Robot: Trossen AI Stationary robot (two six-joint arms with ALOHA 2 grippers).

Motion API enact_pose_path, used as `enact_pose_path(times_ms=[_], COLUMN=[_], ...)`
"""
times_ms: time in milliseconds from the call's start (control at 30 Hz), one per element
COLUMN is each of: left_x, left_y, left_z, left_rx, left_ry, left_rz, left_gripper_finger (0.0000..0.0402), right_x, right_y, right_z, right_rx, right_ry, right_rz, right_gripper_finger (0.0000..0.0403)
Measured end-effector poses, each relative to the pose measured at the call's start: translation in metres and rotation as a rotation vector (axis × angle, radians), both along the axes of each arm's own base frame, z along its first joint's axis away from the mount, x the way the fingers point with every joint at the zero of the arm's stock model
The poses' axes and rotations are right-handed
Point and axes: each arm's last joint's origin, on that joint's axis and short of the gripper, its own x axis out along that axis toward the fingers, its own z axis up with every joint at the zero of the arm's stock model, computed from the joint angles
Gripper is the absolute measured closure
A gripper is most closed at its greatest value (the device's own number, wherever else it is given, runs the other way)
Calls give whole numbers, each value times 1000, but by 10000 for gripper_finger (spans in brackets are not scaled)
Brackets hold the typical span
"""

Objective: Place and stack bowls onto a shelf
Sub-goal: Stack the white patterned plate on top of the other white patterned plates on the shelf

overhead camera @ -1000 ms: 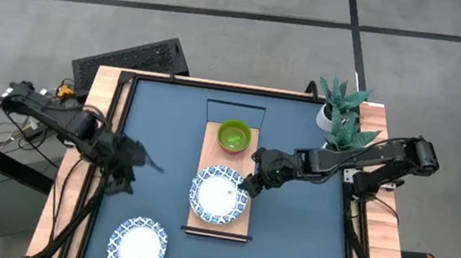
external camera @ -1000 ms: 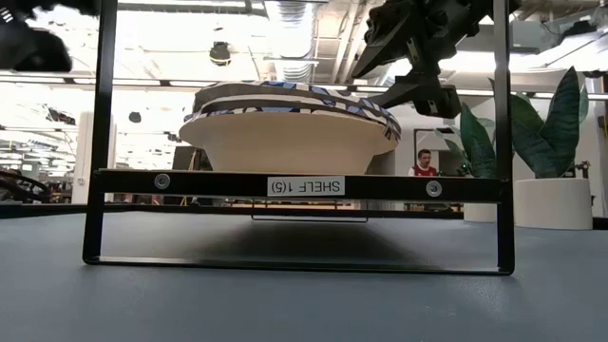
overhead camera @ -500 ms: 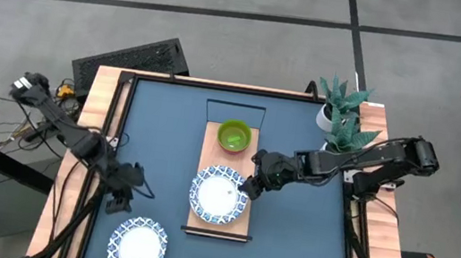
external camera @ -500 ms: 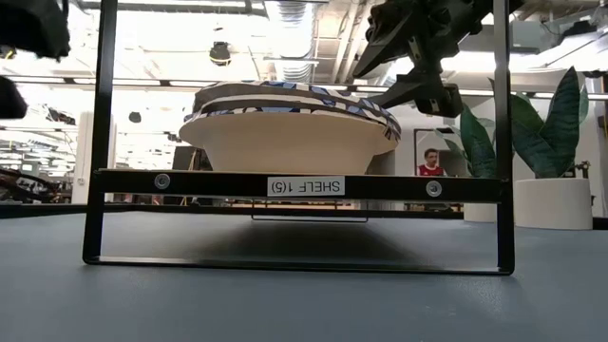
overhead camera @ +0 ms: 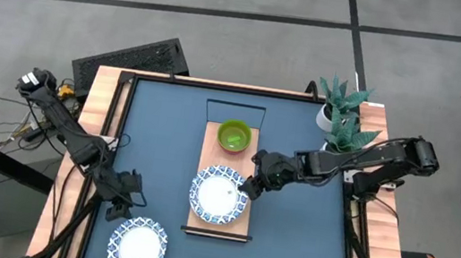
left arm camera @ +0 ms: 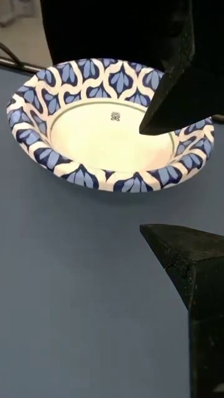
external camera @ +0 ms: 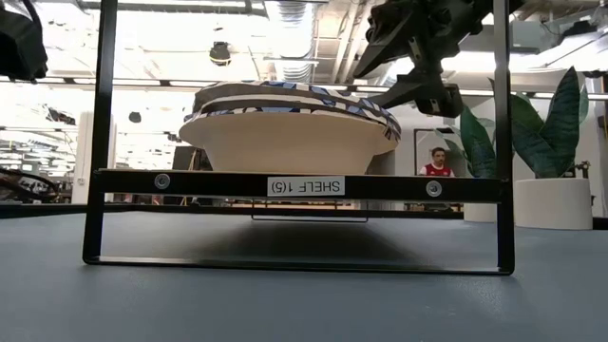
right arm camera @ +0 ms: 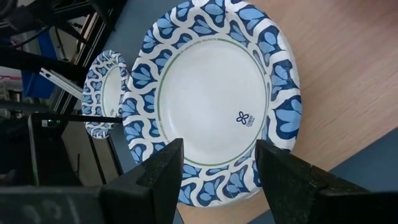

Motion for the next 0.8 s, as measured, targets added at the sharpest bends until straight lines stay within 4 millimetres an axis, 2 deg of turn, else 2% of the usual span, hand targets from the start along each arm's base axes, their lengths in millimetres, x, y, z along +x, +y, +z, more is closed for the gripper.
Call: enact_pose_path(times_ms=[167,400,533,667,800], left_x=[4,11,17,21,22], left_y=[-7,-21,-28,-32,-33], left_z=[-3,-22,-27,-31,-32], left_rx=[-2,38,19,9,-2], left_ry=[-15,64,52,44,56], left_rz=[-13,-81,-103,-115,-123], left_gripper_finger=[171,171,174,195,244], right_x=[0,0,0,-1,-1], right_y=[0,0,0,0,0], right_z=[0,0,0,-1,-1], right_rx=[10,12,12,12,12], right_ry=[8,9,9,11,12], right_rz=[-8,-6,-6,-5,-5], right_gripper_finger=[180,180,180,180,180])
